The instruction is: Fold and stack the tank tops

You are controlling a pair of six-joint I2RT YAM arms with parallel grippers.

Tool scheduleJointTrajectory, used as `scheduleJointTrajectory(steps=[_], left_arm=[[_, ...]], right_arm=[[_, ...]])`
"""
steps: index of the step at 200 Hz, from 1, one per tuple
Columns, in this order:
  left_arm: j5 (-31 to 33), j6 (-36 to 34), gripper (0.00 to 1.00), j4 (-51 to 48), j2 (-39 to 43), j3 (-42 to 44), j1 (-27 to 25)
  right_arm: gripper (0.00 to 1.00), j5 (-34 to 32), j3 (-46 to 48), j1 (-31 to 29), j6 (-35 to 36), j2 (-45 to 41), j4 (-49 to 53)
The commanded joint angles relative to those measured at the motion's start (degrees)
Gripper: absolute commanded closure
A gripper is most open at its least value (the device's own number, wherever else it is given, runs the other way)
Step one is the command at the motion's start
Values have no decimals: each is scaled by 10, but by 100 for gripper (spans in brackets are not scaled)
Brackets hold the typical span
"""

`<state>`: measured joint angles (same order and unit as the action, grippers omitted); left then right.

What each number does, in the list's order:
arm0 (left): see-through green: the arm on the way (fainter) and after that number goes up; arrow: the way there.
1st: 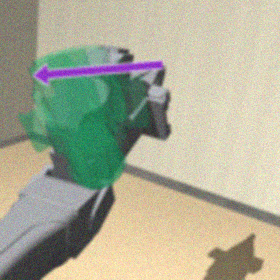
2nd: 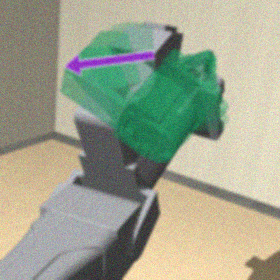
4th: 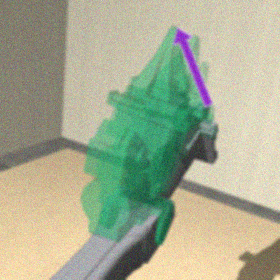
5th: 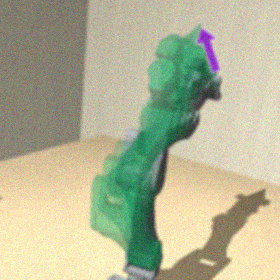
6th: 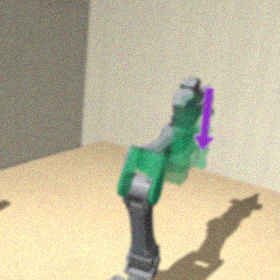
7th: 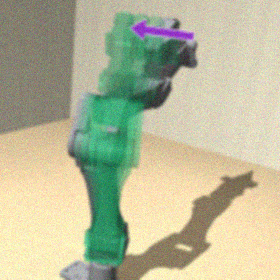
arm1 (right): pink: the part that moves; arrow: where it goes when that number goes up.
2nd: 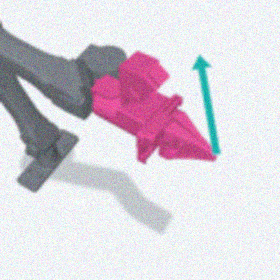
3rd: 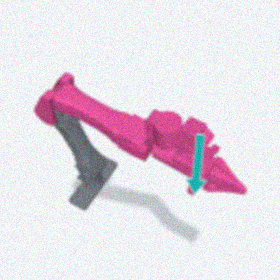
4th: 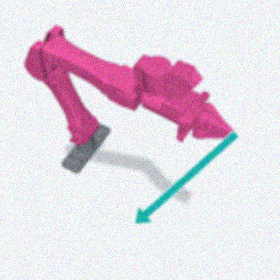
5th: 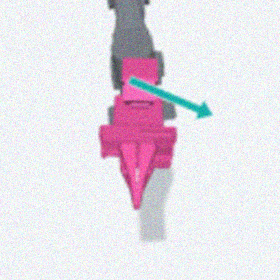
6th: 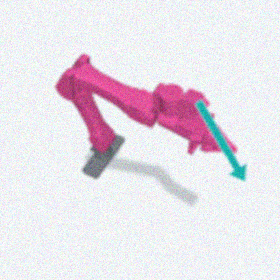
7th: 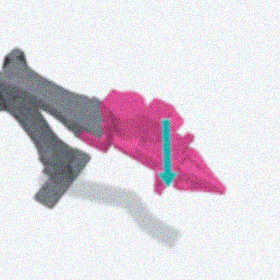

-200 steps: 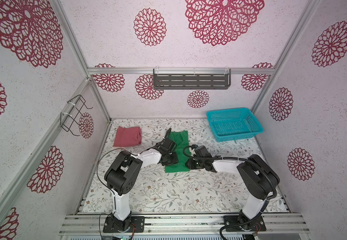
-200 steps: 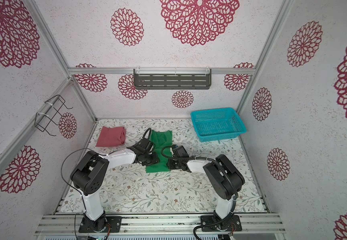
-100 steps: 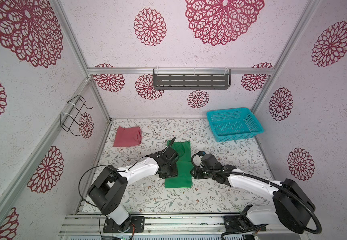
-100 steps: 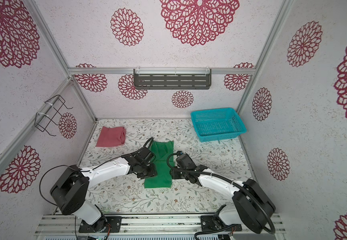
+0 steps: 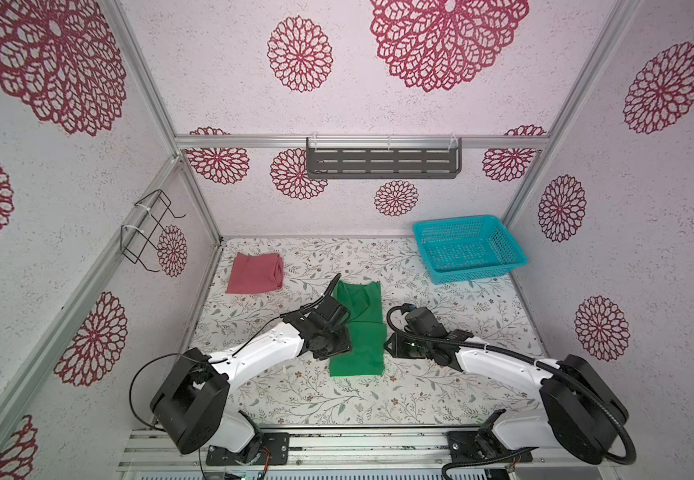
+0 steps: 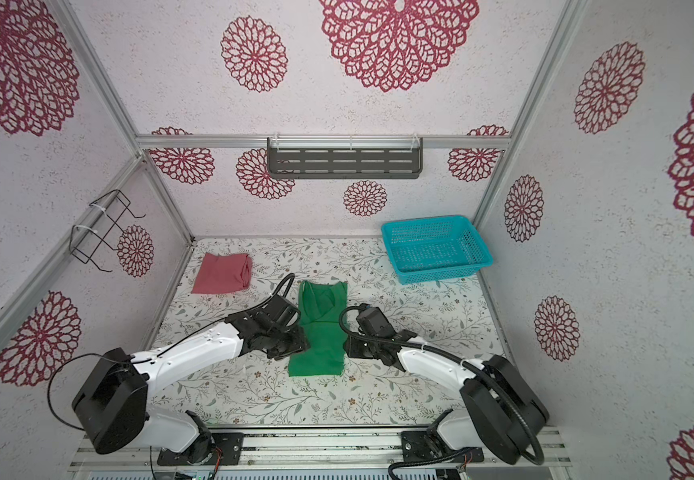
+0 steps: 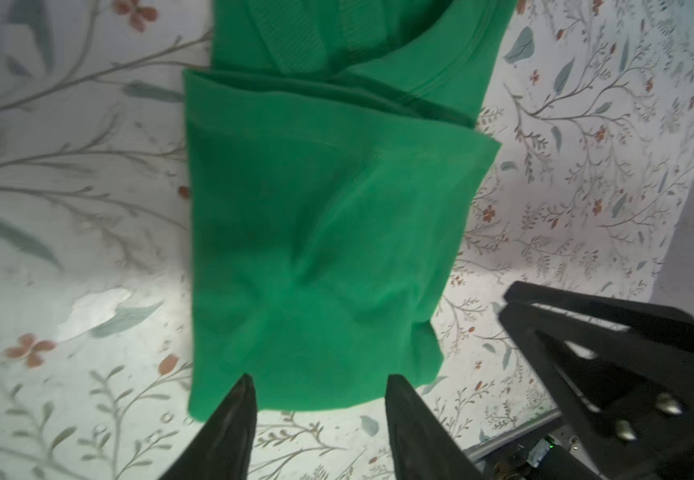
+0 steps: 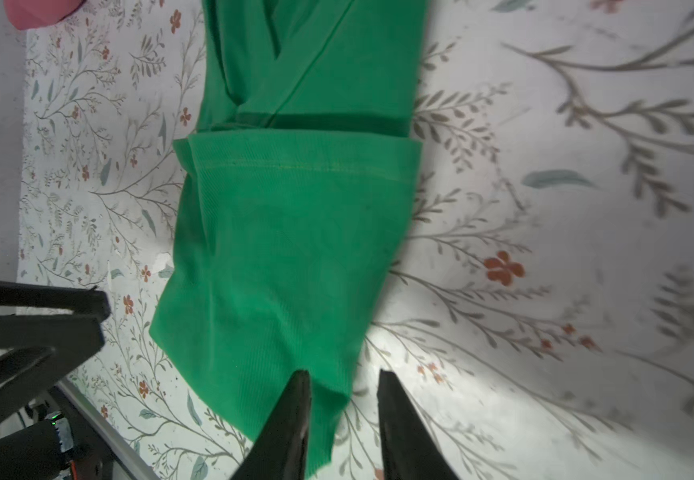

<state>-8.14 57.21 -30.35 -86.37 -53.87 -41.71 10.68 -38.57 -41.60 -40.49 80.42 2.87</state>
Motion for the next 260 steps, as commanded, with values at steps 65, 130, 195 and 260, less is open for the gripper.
scheduleJointTrajectory(steps=[65,130,195,260], left_arm=[[1,41,52,15,-64,76,-35],[64,12,29,-115,58,16,-35],[-2,174,15,54,177,216,-30],[19,329,10,209,272,377,-53]], right_arm=[[77,-7,76,-29,-76,22,-34],[60,-3,60,1,-49,-99,87],[41,57,142,-55,-191,-133,-47],[43,28,178,-108,-252,-78,-155]])
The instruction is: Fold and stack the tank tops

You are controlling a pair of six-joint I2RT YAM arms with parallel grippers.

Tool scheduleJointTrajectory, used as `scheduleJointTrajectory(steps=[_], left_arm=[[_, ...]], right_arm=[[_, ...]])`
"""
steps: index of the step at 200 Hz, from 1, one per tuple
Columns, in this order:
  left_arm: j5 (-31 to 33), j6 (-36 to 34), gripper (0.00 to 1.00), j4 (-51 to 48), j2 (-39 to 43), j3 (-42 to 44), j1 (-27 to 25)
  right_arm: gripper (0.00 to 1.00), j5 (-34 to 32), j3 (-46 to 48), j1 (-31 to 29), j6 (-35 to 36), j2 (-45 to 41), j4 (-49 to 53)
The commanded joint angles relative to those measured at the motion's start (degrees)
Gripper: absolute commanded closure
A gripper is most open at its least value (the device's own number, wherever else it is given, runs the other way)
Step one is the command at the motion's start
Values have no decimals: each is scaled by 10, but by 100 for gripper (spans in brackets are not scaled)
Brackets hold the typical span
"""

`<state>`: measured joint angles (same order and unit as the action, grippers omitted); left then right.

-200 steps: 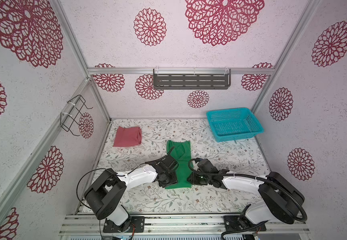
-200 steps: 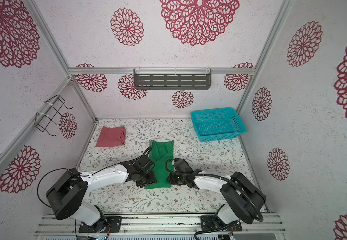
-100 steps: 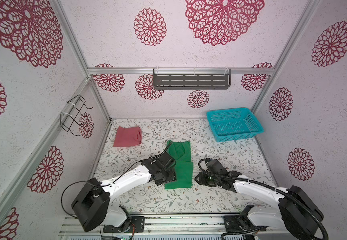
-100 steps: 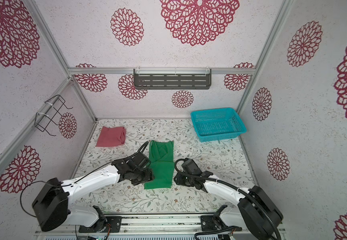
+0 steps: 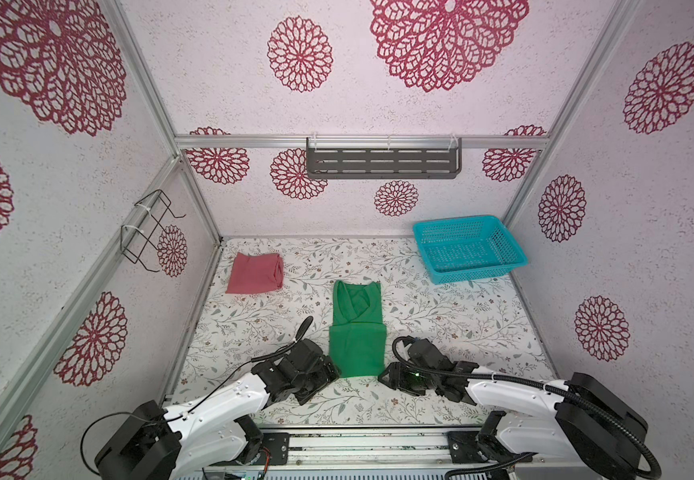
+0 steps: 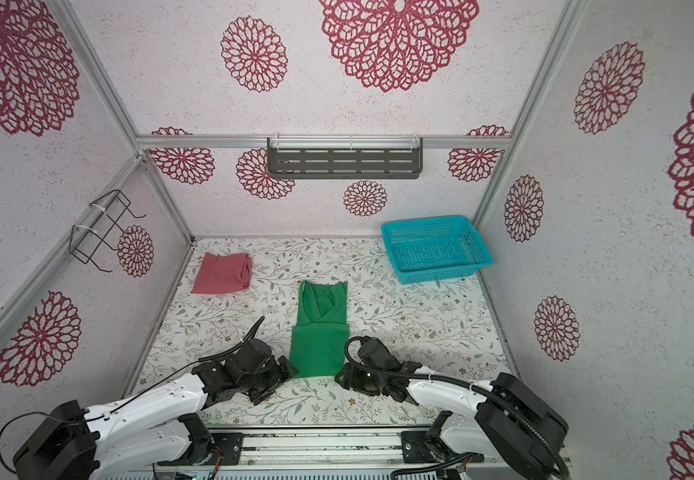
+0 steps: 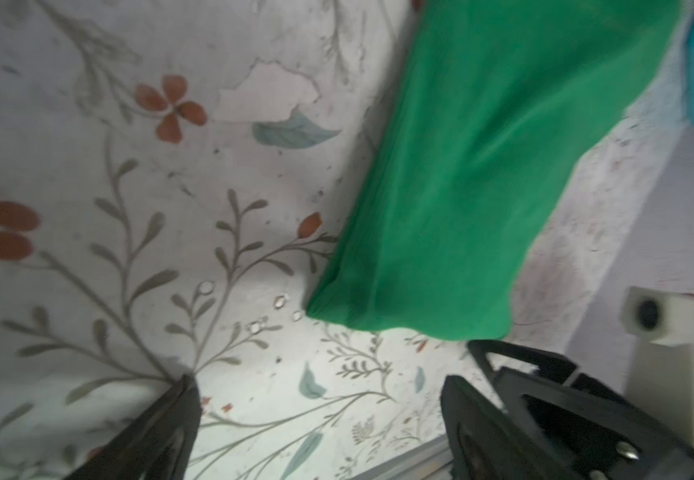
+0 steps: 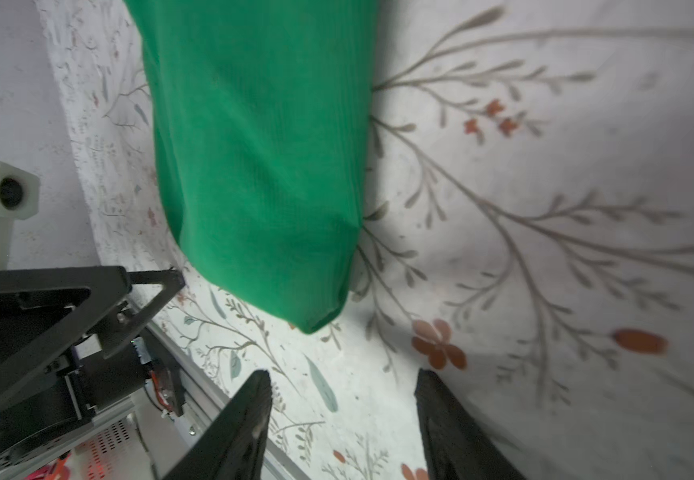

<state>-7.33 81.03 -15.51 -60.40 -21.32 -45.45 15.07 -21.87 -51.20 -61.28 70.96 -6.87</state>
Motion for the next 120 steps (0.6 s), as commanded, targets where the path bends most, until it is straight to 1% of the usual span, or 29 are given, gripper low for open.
scheduleJointTrajectory(steps=[1,32,53,77,102,120], left_arm=[[11,93,10,62,14,54,-16],[25,131,22,73,34,86,-28],[28,150,29,105,29,105,-34],[34,150,38,125,-2,115,-37],[31,153,43,177,-54,123,-38],[28,146,47,186,-89,113,-38]], right_arm=[[43,-16,12,-12,-45,17,-58],[47,-47,20,-16,-65,24,-67],[49,-59,23,-18,-72,28,-72],[50,-63,28,-18,-82,42,-91],[52,-65,34,-18,-90,56,-108],[55,-68,37,-18,-94,60,-113]])
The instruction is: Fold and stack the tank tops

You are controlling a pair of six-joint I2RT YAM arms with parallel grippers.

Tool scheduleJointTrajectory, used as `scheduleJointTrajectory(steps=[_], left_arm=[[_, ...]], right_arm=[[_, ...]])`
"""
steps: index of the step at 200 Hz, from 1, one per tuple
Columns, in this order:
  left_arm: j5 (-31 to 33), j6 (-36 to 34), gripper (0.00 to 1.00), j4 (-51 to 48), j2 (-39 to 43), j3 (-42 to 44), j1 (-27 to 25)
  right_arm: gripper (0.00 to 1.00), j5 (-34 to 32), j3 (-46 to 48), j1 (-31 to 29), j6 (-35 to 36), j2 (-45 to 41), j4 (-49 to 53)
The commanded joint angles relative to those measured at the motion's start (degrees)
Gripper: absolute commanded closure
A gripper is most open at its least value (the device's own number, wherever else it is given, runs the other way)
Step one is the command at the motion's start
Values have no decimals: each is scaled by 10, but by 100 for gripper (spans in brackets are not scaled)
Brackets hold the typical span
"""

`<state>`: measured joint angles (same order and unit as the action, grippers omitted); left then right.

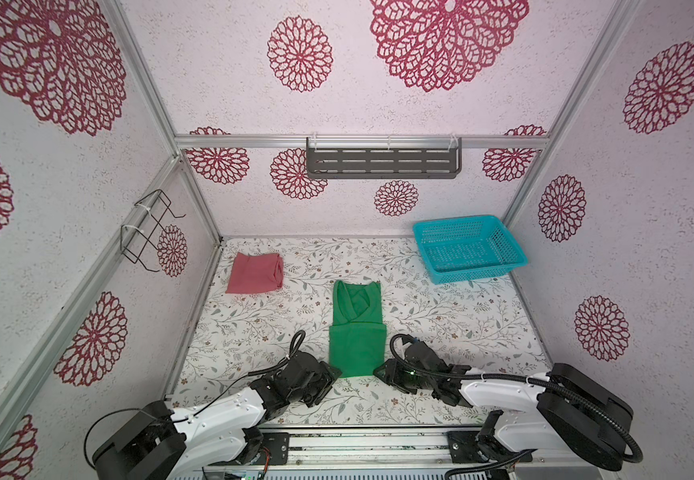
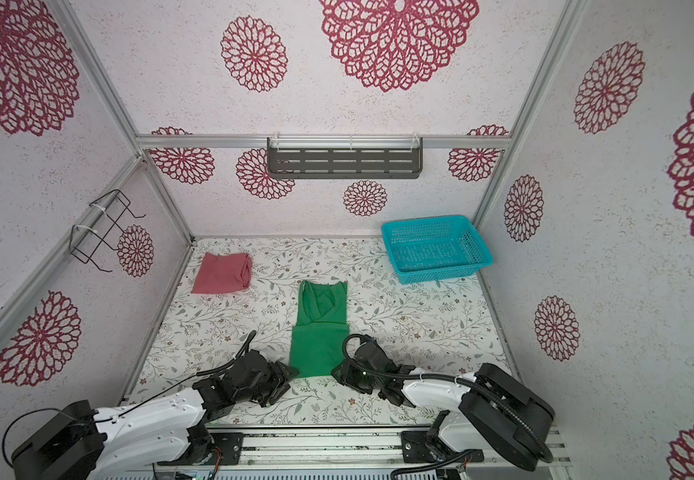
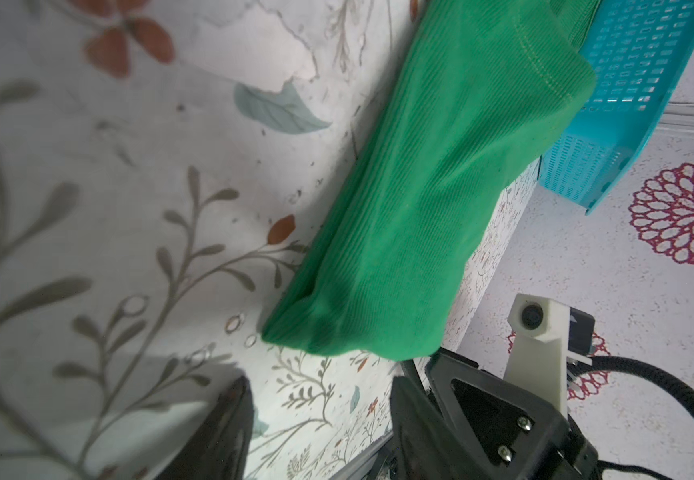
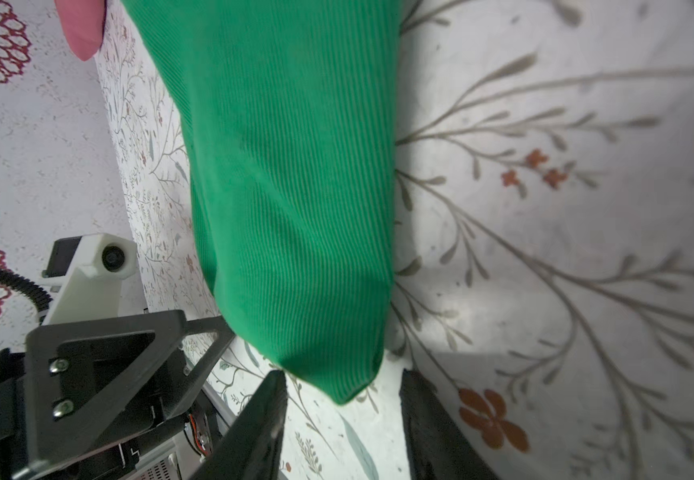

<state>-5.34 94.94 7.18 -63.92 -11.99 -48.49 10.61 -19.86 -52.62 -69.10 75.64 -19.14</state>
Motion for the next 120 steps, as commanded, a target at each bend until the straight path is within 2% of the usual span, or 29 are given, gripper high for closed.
scheduleJointTrajectory(steps=[1,32,85,120], left_arm=[[8,6,47,-41,-55,19,-7],[13,-3,59,-54,-79,1,-6],[20,-20,67,-114,-76,-25,-6],[29,-30,81,-123,-84,-30,-1]], right_arm=[[55,-23,17,-4,-16,14,9],[59,-31,18,-4,-16,17,8],[64,-22,14,-4,-14,36,-5],[79,-20,9,-4,-11,44,-5]])
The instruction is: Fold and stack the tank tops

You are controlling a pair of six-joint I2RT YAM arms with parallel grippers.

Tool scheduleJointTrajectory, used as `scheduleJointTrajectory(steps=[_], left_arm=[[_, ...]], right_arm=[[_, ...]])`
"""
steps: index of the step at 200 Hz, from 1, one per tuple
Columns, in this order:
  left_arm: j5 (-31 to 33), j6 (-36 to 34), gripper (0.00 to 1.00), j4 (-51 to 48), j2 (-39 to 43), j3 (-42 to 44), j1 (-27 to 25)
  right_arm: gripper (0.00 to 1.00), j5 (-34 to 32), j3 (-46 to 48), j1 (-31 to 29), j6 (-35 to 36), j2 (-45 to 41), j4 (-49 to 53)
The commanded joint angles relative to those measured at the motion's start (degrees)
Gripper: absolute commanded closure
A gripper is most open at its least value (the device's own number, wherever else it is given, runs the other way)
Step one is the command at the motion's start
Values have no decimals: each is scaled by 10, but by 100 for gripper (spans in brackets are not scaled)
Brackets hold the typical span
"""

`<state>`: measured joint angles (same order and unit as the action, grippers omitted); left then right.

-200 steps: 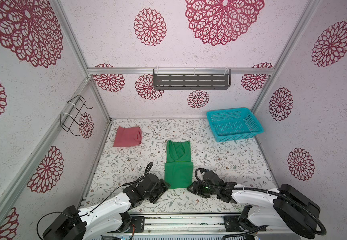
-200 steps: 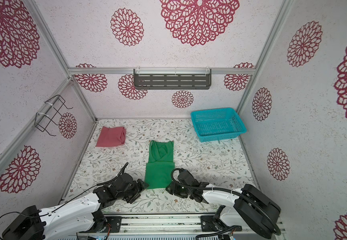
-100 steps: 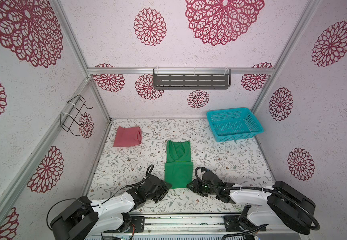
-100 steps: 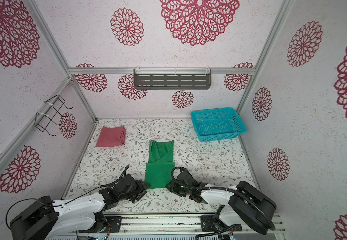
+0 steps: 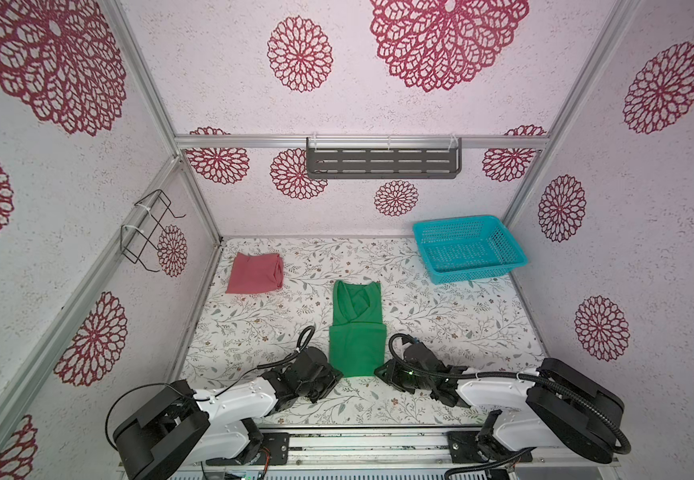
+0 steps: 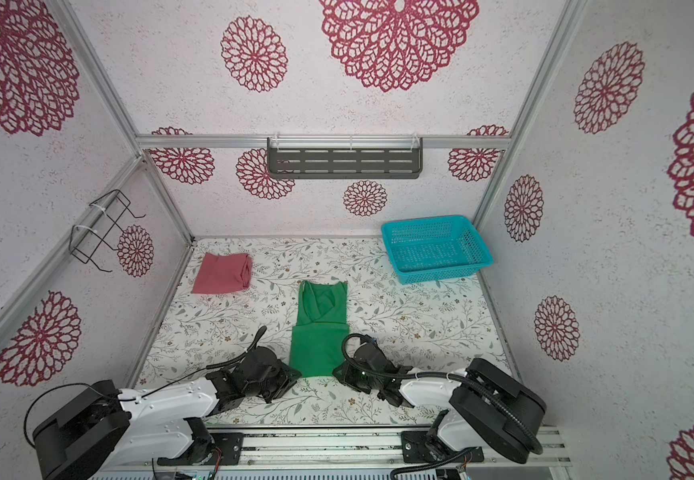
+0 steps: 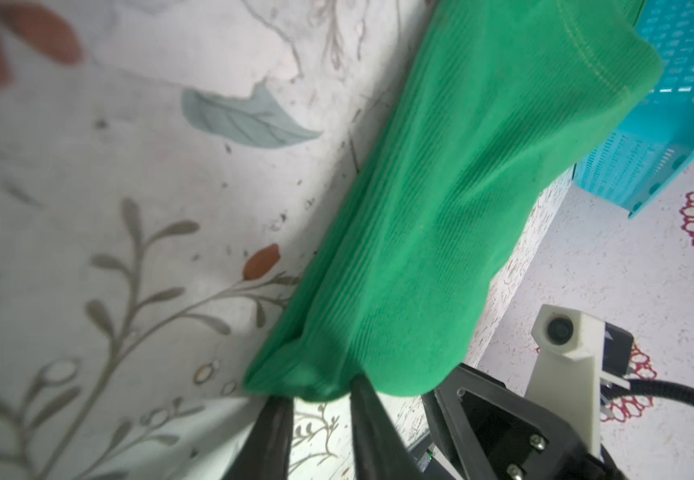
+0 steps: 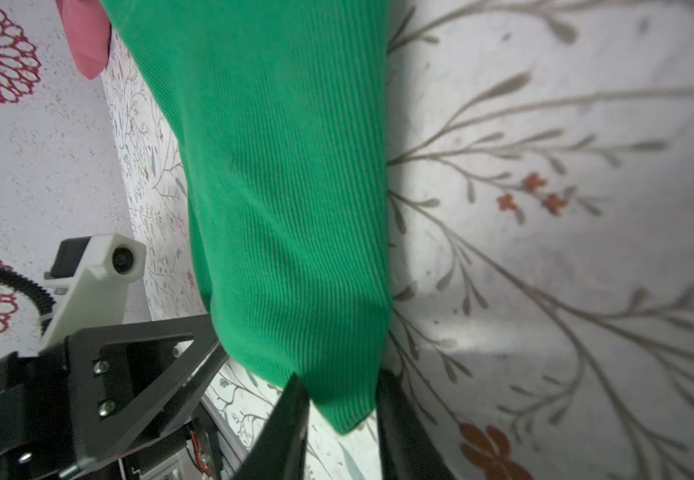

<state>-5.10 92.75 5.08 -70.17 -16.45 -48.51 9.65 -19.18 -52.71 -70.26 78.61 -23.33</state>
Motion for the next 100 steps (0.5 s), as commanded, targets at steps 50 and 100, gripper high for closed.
scheduleJointTrajectory(steps=[50,100], left_arm=[[19,-81,100,-137,-60,-33,32],[23,-97,100,-177,-31,-53,31]], right_arm=[[92,-15,-17,-3,25,11,74],[100,-24,-53,-3,70,-7,155]])
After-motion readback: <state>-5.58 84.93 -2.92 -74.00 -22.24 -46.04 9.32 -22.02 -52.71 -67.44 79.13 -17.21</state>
